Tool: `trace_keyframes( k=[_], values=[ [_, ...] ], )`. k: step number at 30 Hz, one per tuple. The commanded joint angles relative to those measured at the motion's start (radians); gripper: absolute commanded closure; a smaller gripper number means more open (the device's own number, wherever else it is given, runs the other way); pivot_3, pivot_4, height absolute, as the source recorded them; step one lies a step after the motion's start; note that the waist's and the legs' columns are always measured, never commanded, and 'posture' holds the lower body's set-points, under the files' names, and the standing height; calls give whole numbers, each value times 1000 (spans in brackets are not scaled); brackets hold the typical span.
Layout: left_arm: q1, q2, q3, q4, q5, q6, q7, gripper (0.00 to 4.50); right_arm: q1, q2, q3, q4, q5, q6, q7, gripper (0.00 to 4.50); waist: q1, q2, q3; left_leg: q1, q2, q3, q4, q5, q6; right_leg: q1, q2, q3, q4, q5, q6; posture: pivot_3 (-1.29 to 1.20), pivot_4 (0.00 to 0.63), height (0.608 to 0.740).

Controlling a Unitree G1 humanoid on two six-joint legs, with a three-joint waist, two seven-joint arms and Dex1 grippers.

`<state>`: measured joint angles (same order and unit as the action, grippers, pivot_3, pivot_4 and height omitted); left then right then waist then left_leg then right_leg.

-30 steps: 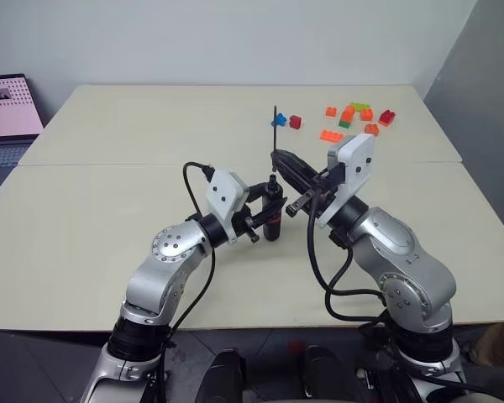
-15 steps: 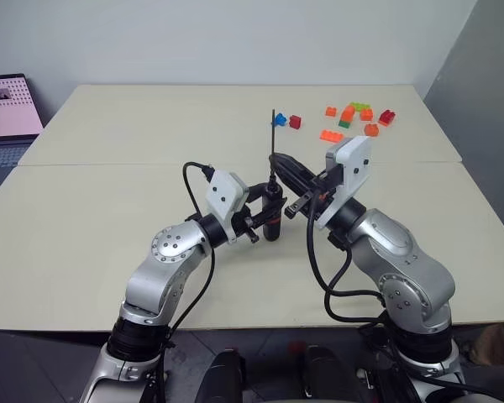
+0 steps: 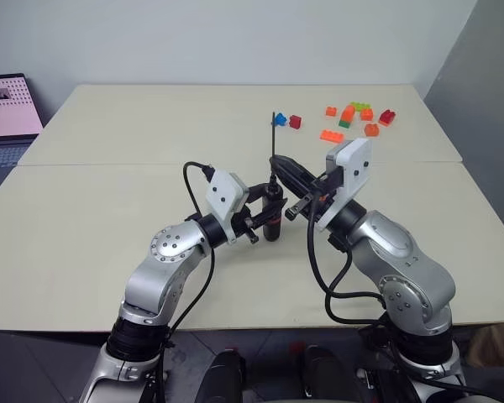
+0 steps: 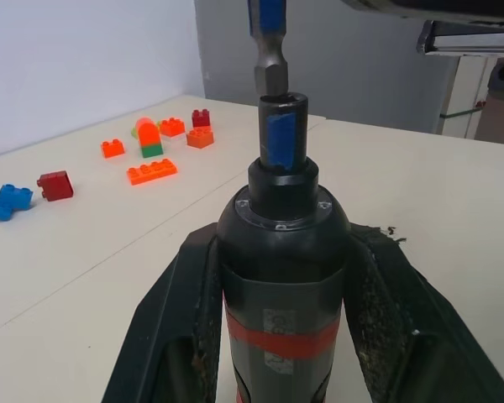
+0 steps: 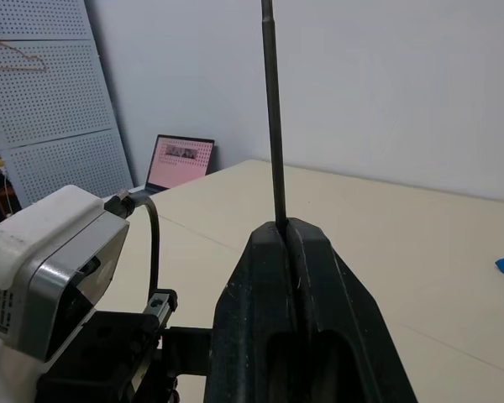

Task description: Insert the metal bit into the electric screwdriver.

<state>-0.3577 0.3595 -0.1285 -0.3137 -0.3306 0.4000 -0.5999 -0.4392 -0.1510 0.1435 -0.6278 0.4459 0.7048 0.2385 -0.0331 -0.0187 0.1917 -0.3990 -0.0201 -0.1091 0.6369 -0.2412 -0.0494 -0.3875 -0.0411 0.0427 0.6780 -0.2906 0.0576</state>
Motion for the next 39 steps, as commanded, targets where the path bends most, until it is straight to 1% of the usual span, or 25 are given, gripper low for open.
trace_keyframes(
  k=[1, 9, 12, 26, 39],
  values=[
    [10, 13, 3, 3, 20, 3, 5, 2846, -1, 1, 1, -56, 12, -7, 0, 4500, 0, 0, 0, 0, 0, 0, 0, 0, 0, 0, 0, 0, 0, 0, 0, 0, 150, 740],
    [8, 11, 3, 6, 20, 5, 7, 2846, 6, -5, 0, -57, 20, -2, 4, 4500, 0, 0, 0, 0, 0, 0, 0, 0, 0, 0, 0, 0, 0, 0, 0, 0, 150, 740],
    [10, 11, 4, 1, 19, 8, 8, 2846, 13, -7, 2, -58, 18, -1, 3, 4500, 0, 0, 0, 0, 0, 0, 0, 0, 0, 0, 0, 0, 0, -2, 3, 0, 150, 740],
    [14, 12, -1, -5, 17, 10, 2, 2846, 11, 1, 7, -38, -5, -29, 1, 4500, 0, 0, 0, 0, 0, 0, -1, 0, 0, 0, 0, 0, 0, -2, 3, 0, 150, 740],
    [17, 13, 1, -8, 18, 11, 5, 2846, 30, -7, 22, -29, 22, 18, 16, 4500, 0, 0, 0, 0, 0, 0, -1, 0, 0, 0, 0, 0, 0, -2, 3, 0, 150, 740]
  ],
)
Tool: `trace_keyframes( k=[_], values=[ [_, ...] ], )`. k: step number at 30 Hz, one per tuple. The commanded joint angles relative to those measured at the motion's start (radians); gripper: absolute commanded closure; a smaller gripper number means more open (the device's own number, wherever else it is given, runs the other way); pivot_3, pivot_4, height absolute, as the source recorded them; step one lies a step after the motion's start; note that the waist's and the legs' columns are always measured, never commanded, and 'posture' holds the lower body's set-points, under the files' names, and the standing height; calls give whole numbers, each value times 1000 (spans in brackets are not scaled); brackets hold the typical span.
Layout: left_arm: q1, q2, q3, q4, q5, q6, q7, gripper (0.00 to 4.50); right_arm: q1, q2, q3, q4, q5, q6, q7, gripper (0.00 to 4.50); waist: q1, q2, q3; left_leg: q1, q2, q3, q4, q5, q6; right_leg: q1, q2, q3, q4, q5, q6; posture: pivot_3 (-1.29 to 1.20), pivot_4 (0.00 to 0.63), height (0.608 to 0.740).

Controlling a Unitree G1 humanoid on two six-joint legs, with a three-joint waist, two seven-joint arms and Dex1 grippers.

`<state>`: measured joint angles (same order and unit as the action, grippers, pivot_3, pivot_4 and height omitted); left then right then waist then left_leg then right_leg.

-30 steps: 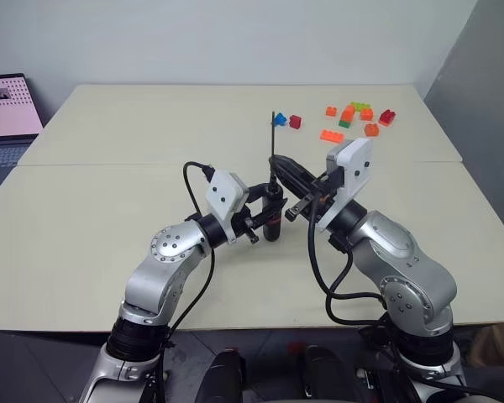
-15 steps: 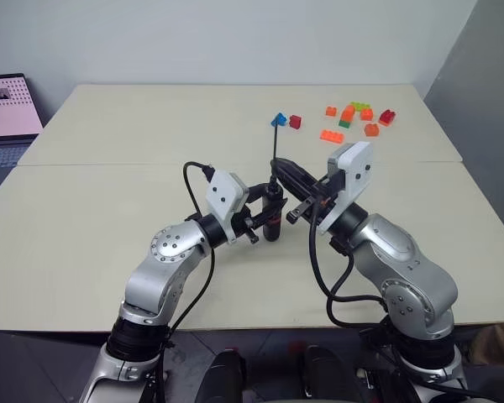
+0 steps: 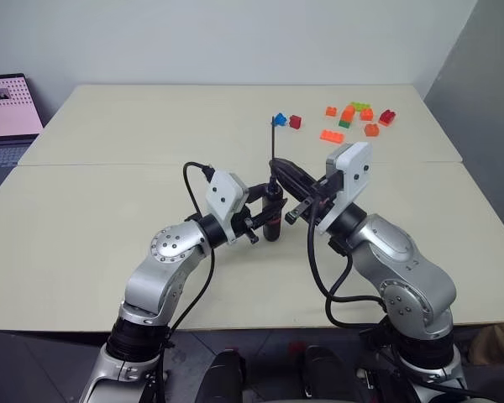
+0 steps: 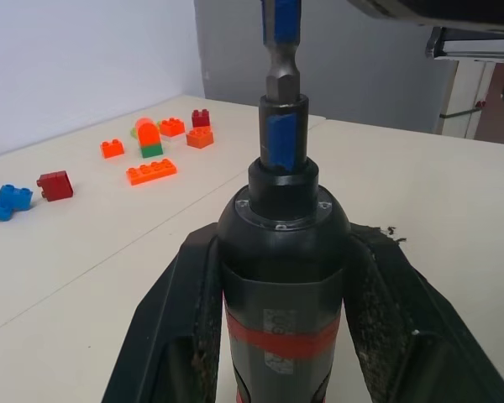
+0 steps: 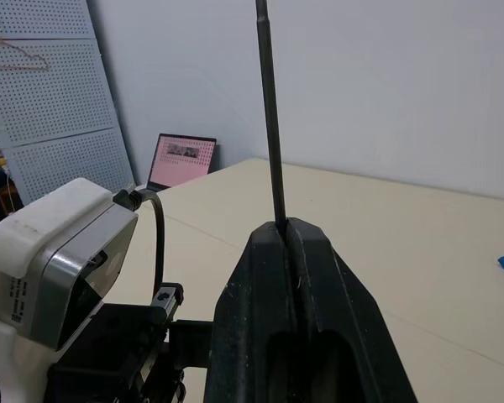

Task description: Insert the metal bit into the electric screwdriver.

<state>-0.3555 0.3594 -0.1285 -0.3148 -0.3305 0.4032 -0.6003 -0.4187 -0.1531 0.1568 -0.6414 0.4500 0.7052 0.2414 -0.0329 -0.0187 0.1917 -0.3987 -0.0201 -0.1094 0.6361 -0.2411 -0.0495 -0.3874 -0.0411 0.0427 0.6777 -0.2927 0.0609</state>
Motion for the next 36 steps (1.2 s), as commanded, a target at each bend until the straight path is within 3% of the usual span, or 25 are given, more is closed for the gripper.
trace_keyframes(
  k=[1, 21, 36],
  values=[
    [15, 13, 0, -7, 18, 8, 5, 2846, 10, -7, 8, -17, 24, 25, 15, 4500, 0, 0, 0, 0, 0, 0, 0, 0, 0, 0, 0, 0, 0, 0, 0, 0, 150, 740],
    [9, -4, -5, -29, 25, 13, 31, 2846, -53, -20, -32, -44, 107, 185, -17, 4500, 0, 0, -1, 0, 0, 0, 0, 0, 0, 0, 0, 0, 0, 0, 0, 0, 150, 740],
    [57, -73, 7, -174, 52, 72, 190, 2847, -75, -43, -51, -63, 133, 247, -29, 4500, 0, 0, -1, 0, 0, -1, -2, 0, 0, 0, 0, 0, -1, 0, 0, 0, 150, 740]
  ],
)
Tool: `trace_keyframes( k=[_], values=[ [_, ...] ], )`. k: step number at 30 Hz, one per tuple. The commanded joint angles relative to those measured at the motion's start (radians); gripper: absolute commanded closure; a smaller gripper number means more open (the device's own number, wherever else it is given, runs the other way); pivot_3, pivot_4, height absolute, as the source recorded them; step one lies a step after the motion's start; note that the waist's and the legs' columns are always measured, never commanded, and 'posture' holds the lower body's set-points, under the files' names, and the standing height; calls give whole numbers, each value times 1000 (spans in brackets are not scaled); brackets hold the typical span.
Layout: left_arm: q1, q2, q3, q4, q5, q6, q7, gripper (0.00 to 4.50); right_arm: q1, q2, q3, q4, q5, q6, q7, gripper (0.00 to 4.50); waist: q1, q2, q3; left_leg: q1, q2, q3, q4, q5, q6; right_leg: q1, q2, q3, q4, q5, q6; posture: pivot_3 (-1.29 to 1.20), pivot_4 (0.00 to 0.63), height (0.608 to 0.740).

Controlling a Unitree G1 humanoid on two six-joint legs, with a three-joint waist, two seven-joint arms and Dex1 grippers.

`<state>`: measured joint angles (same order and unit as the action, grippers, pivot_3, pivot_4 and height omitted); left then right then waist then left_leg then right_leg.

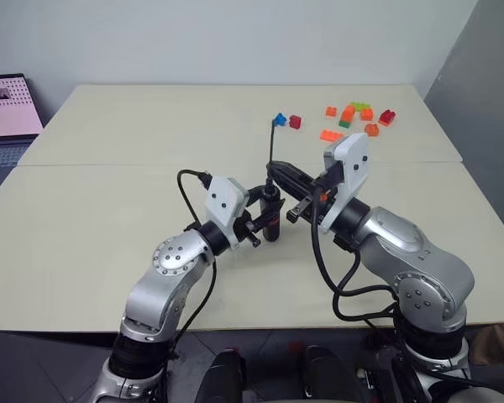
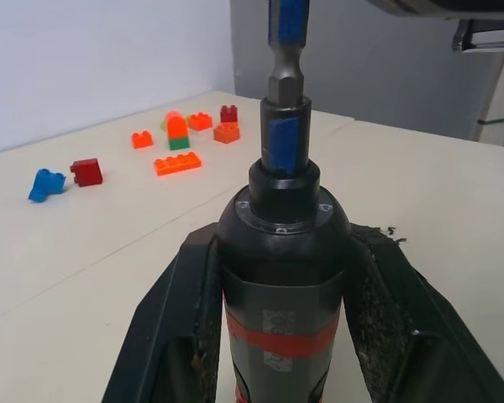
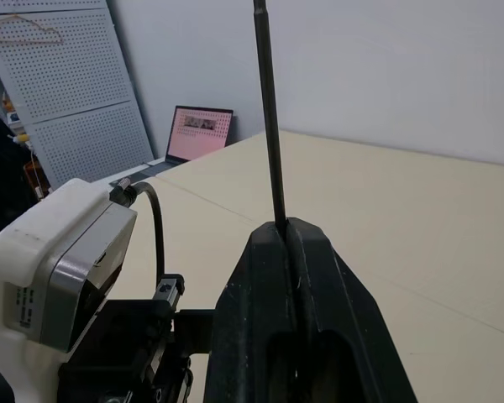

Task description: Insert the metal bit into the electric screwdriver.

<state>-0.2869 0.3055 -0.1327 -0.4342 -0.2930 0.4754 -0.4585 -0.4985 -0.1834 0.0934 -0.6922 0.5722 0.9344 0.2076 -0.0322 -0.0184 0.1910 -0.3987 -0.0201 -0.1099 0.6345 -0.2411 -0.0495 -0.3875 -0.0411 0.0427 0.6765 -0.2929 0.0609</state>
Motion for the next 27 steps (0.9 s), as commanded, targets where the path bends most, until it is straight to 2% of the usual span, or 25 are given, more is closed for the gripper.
trace_keyframes(
  k=[1, 9, 16, 27],
  values=[
    [-14, -25, 12, -56, 17, 1, 56, 2847, 6, -14, 12, -13, 10, 13, 7, 4500, 0, 0, 0, 0, 0, 0, 0, 0, 0, 0, 0, 0, 0, 0, 0, 0, 150, 740],
    [-36, -25, 18, -54, 18, -29, 43, 2847, -28, -19, -8, -2, 14, -61, 42, 4500, 0, 0, 0, -1, 0, 1, -1, 0, 0, -1, 0, 0, -1, 0, 0, 0, 150, 740],
    [-68, -46, 11, -57, 41, -86, 50, 2847, -133, -53, -88, 66, 19, -116, 77, 4500, 1, 0, 1, -2, 0, 1, -3, 0, 0, -1, 0, 0, -3, 3, -4, 0, 150, 740],
    [-106, -90, -8, 85, 97, -123, 71, 2847, -214, -132, -105, 184, 13, -136, 145, 4500, 1, 0, 1, -2, -1, 3, -5, 0, 0, -2, -1, -1, -4, 3, -5, 0, 150, 740]
  ],
)
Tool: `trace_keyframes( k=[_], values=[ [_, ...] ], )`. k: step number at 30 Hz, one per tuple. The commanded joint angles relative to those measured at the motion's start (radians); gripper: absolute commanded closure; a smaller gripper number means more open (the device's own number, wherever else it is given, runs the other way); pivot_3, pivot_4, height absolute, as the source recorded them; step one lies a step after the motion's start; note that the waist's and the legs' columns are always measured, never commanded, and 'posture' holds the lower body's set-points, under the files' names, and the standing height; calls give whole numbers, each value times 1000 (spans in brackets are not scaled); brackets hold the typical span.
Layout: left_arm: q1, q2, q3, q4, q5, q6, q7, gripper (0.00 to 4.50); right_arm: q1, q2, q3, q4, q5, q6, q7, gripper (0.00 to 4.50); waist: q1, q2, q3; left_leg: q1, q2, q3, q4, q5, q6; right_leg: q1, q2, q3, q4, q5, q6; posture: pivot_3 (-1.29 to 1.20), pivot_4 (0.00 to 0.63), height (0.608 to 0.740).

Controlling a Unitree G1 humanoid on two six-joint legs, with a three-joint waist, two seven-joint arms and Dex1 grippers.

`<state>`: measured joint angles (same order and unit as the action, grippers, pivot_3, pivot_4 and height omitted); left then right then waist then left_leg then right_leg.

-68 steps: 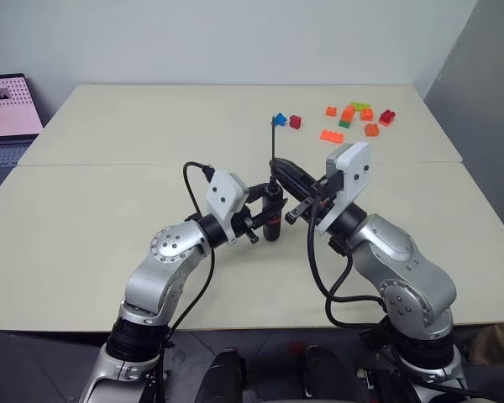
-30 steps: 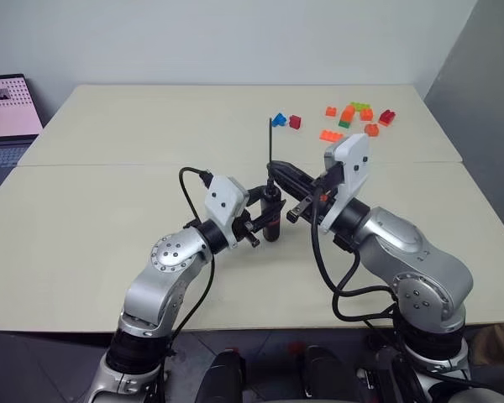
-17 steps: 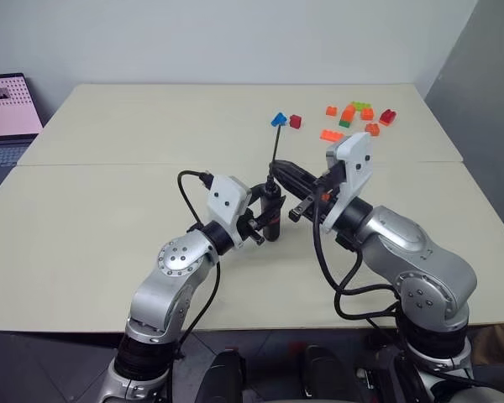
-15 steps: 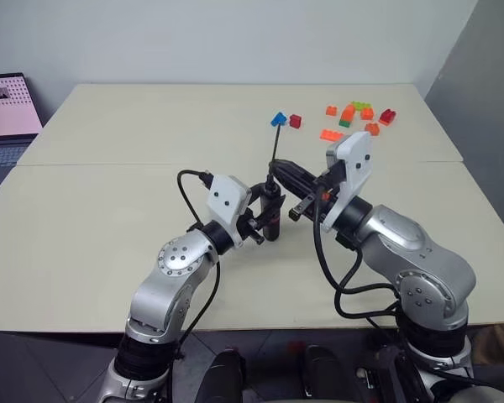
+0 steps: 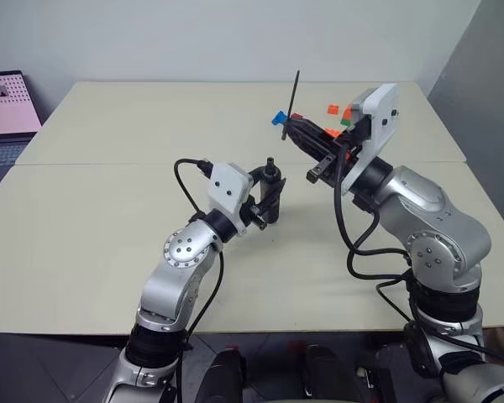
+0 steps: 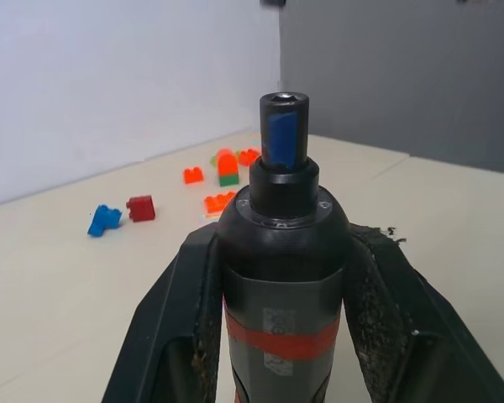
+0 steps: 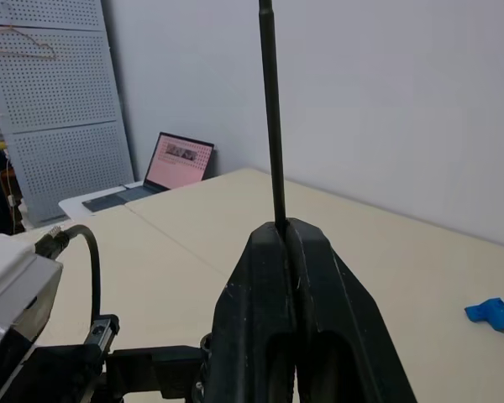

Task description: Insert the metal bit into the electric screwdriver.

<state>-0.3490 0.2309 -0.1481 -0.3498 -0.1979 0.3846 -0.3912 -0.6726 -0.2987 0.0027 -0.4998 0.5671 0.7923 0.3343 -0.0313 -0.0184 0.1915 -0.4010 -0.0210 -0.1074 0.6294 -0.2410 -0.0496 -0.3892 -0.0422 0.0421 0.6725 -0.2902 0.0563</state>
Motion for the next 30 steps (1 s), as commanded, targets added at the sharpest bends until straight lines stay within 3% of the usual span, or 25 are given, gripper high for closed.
trace_keyframes(
  k=[1, 30],
  values=[
    [-45, -13, 10, 9, 1, -34, -1, 2847, -43, -18, -17, -7, 26, 15, 19, 4500, 0, 0, 0, 0, 0, 0, 0, 0, 0, 0, 0, 0, 0, 0, 0, 0, 150, 740],
    [25, 25, 24, -6, 11, -27, -9, 2847, -3, 47, 45, -67, 69, 112, -46, 4500, -1, 0, 0, 1, -1, -1, 0, 0, 0, 0, -1, 0, 2, 0, 0, 0, 150, 740]
  ],
)
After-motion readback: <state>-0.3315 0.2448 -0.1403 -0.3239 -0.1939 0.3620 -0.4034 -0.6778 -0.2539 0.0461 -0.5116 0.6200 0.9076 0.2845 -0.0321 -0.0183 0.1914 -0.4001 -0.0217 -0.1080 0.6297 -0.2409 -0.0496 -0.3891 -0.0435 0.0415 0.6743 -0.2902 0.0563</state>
